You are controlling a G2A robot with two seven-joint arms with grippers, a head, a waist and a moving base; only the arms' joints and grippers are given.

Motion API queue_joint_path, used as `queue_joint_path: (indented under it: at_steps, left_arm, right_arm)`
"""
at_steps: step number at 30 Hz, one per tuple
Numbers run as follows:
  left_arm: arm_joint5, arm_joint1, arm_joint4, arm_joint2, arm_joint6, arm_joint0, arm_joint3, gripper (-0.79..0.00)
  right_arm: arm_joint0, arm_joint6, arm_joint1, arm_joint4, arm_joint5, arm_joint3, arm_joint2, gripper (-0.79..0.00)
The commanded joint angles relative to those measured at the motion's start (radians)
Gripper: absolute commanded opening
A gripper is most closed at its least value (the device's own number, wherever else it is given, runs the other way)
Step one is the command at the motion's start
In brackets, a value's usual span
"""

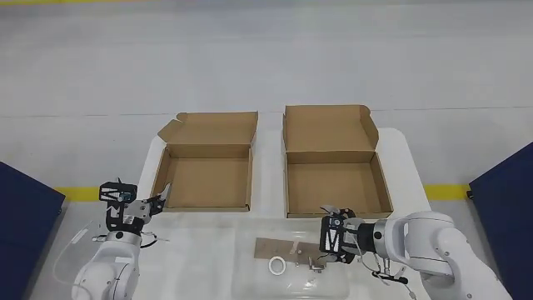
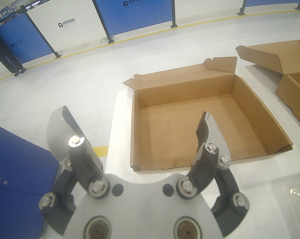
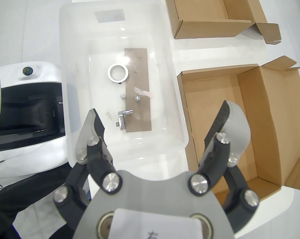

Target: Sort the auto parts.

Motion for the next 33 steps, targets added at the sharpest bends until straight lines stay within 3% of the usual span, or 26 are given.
queue_joint_path:
  at_steps: [1, 14, 33]
  left_arm:
    - [0.0, 0.0, 0.0, 0.0, 0.0, 0.0, 0.0, 0.0]
    - [0.0, 0.0, 0.0, 0.0, 0.0, 0.0, 0.0, 0.0]
    - [0.0, 0.0, 0.0, 0.0, 0.0, 0.0, 0.0, 0.0]
  right_arm:
    - [-0.002, -0.007, 0.001, -0.021, -0.003, -0.002, -0.015, 0.0]
    - [-0.01, 0.006, 0.039, -0.067, 0.005, 0.009, -0.109, 0.0]
    - [-0.011, -0.018, 0.041, -0.086, 0.007, 0.006, -0.117, 0.0]
